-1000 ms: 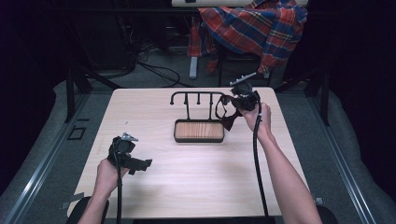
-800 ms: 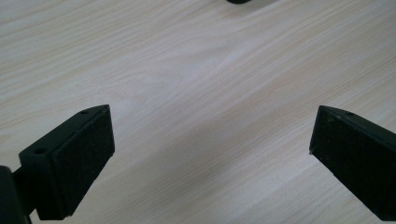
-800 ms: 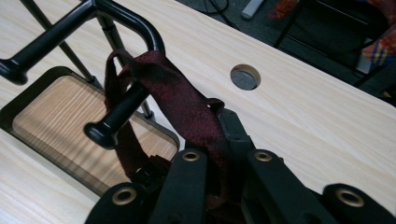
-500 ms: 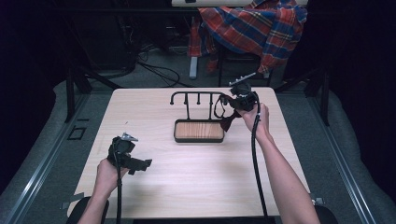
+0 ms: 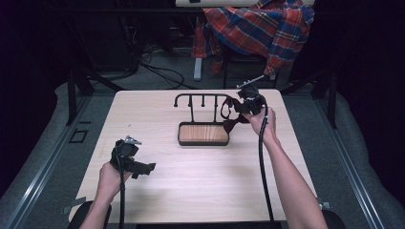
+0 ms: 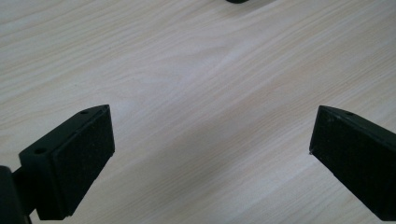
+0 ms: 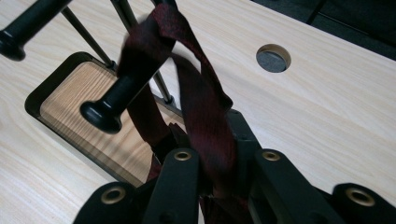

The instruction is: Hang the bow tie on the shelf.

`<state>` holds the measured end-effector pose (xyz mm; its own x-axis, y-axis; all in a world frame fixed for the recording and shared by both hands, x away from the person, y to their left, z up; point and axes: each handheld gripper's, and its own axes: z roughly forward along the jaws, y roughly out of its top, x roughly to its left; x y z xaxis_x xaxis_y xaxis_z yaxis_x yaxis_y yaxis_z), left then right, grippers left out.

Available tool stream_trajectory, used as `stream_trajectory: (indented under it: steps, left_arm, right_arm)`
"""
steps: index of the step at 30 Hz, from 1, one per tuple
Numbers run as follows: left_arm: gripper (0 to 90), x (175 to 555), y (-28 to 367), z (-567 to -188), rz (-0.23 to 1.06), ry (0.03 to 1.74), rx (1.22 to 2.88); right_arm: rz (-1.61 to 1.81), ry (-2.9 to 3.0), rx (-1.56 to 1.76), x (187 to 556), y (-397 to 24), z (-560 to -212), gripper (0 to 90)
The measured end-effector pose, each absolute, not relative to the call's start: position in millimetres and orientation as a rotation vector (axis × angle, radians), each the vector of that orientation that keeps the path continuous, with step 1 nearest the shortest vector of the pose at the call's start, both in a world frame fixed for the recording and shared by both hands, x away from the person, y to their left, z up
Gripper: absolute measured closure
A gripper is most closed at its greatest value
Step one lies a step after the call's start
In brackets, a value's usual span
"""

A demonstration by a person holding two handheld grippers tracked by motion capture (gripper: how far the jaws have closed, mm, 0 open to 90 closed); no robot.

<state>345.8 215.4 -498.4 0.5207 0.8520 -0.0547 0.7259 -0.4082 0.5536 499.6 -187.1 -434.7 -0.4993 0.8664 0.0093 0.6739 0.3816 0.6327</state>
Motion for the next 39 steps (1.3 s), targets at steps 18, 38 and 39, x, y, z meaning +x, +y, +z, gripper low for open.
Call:
stream_trajectory:
  steps: [18, 38, 39]
  left_arm:
    - [0.2, 345.9, 215.0, -498.5, 0.32, 1.281, 2.247]
    - [0.2, 345.8, 215.3, -498.3, 0.321, 1.282, 2.245]
    - [0.2, 345.8, 215.3, -498.3, 0.321, 1.282, 2.245]
  right_arm:
    - [0.874, 2.363, 1.313, 495.4, -188.3, -434.0, 61.6]
    - [0.857, 2.392, 1.238, 480.9, -195.7, -420.6, 35.8]
    - [0.857, 2.396, 1.238, 479.4, -196.4, -420.0, 34.8]
